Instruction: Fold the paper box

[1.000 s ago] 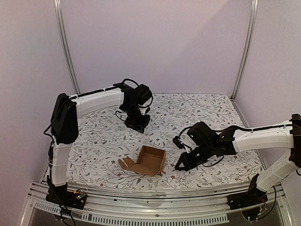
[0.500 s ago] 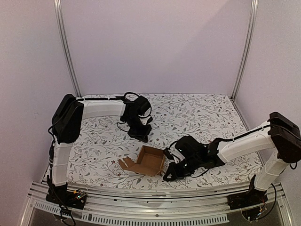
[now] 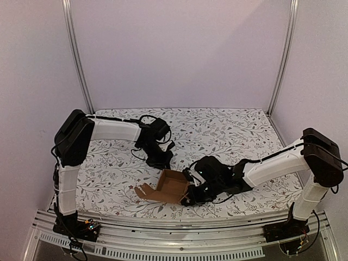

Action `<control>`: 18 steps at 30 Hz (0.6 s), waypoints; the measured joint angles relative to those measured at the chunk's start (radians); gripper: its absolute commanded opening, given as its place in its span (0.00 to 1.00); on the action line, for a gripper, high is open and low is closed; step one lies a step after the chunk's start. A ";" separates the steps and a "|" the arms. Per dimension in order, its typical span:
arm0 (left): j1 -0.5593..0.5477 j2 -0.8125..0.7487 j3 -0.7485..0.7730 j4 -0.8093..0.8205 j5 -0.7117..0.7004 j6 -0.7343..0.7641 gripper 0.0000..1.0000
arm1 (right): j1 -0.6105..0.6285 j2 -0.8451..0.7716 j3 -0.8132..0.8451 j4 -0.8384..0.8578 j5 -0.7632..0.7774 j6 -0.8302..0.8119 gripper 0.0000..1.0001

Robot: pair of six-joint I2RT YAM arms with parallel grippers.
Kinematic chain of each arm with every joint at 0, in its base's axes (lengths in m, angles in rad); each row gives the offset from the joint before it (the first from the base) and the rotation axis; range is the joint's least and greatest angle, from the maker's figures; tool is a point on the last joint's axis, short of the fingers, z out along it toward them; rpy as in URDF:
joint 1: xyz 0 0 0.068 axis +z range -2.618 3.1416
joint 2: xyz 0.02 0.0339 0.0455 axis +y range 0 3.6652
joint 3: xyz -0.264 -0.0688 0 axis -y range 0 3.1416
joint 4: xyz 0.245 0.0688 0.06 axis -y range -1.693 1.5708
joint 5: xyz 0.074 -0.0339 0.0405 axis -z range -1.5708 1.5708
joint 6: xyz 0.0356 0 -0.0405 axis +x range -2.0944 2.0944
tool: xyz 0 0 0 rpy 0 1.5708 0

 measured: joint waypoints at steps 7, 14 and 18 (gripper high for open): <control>0.000 -0.068 -0.077 0.032 -0.001 -0.014 0.00 | 0.001 0.007 0.019 -0.020 0.040 -0.002 0.00; -0.004 -0.119 -0.174 0.054 -0.002 -0.028 0.00 | -0.033 0.008 0.021 -0.025 0.093 0.001 0.00; -0.006 -0.134 -0.220 0.061 0.005 -0.033 0.00 | -0.074 0.008 0.021 -0.023 0.112 0.004 0.00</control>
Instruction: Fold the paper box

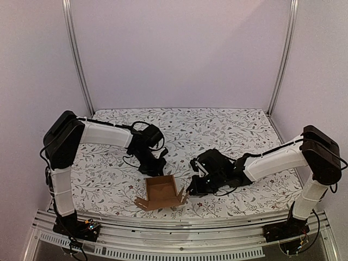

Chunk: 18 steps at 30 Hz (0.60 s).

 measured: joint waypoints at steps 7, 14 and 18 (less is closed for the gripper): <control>0.000 -0.034 -0.045 0.006 -0.010 -0.006 0.00 | -0.034 0.000 0.017 0.007 -0.005 -0.005 0.00; 0.001 -0.084 -0.077 0.006 -0.034 -0.027 0.00 | -0.030 -0.030 -0.056 0.019 -0.060 -0.052 0.01; 0.001 -0.114 -0.116 0.006 -0.047 -0.039 0.00 | -0.007 -0.136 -0.153 0.000 -0.064 -0.096 0.01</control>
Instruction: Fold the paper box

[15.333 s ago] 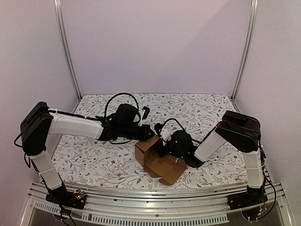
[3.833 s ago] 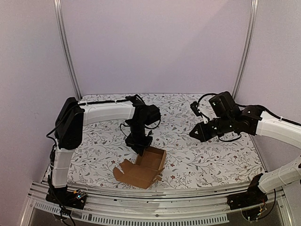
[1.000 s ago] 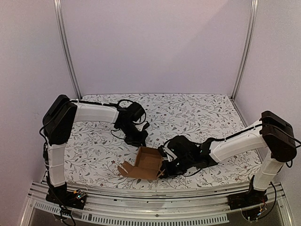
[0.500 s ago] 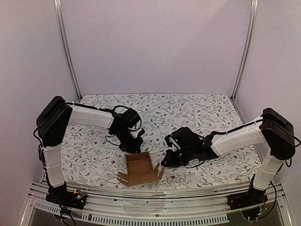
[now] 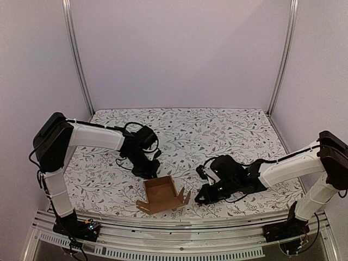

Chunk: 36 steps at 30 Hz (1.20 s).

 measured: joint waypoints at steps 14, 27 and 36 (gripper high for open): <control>0.001 -0.101 -0.162 0.008 -0.008 -0.037 0.00 | 0.135 -0.290 -0.055 -0.065 0.055 -0.206 0.02; -0.095 -0.188 -0.276 -0.002 0.070 -0.087 0.00 | 0.135 -0.385 -0.056 -0.171 0.140 -0.219 0.01; -0.178 -0.147 -0.256 0.045 0.139 -0.154 0.00 | 0.135 -0.330 -0.071 -0.172 0.154 -0.148 0.01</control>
